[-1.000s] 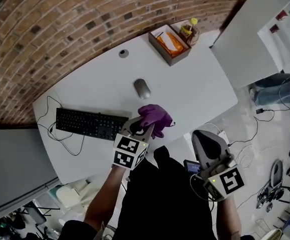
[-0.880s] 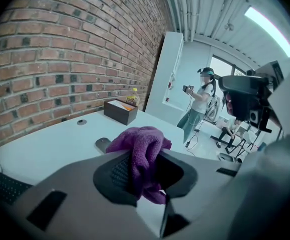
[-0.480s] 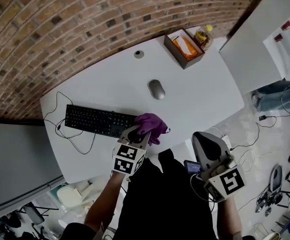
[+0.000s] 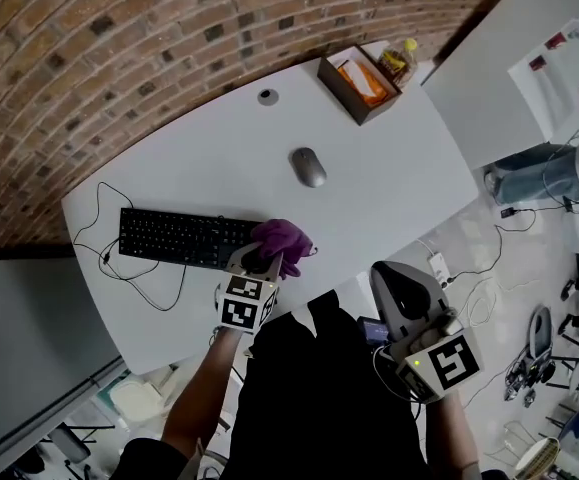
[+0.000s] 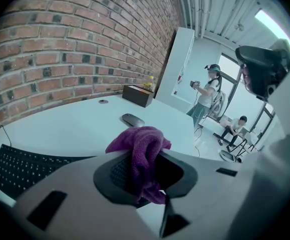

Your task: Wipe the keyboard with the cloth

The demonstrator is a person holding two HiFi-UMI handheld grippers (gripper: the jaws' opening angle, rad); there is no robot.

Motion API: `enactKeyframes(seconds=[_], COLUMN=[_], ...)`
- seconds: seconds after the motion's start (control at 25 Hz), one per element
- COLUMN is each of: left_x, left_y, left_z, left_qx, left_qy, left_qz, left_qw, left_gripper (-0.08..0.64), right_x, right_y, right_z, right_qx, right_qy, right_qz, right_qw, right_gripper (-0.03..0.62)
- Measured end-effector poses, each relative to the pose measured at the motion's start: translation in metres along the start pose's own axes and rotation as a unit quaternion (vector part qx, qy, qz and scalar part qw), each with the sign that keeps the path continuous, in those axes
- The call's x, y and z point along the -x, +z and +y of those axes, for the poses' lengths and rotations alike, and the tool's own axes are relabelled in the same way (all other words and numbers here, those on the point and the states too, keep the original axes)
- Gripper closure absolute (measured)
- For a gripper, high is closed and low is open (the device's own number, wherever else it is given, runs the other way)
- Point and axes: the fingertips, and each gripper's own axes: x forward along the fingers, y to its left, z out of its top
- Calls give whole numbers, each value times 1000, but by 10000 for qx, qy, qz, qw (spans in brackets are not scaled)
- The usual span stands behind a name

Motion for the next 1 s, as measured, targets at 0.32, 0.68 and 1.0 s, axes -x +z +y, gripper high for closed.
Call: enactKeyframes(seconds=[0.32, 0.68, 1.0], left_x=[-5, -11, -8], left_y=[-25, -41, -38], left_z=[28, 58, 83], left_qx=[173, 104, 153], left_qy=[-91, -71, 20], left_qz=[193, 464, 498], left_qw=[9996, 9988, 9986], left_gripper=[462, 462, 462], right_x=[-12, -32, -45], right_y=[-5, -12, -14], right_z=[25, 49, 53], right_qx=[-23, -129, -207], right_qy=[-209, -259, -287], right_qz=[108, 235, 312], right_qw=[9997, 9993, 9989], right_gripper=[572, 572, 572])
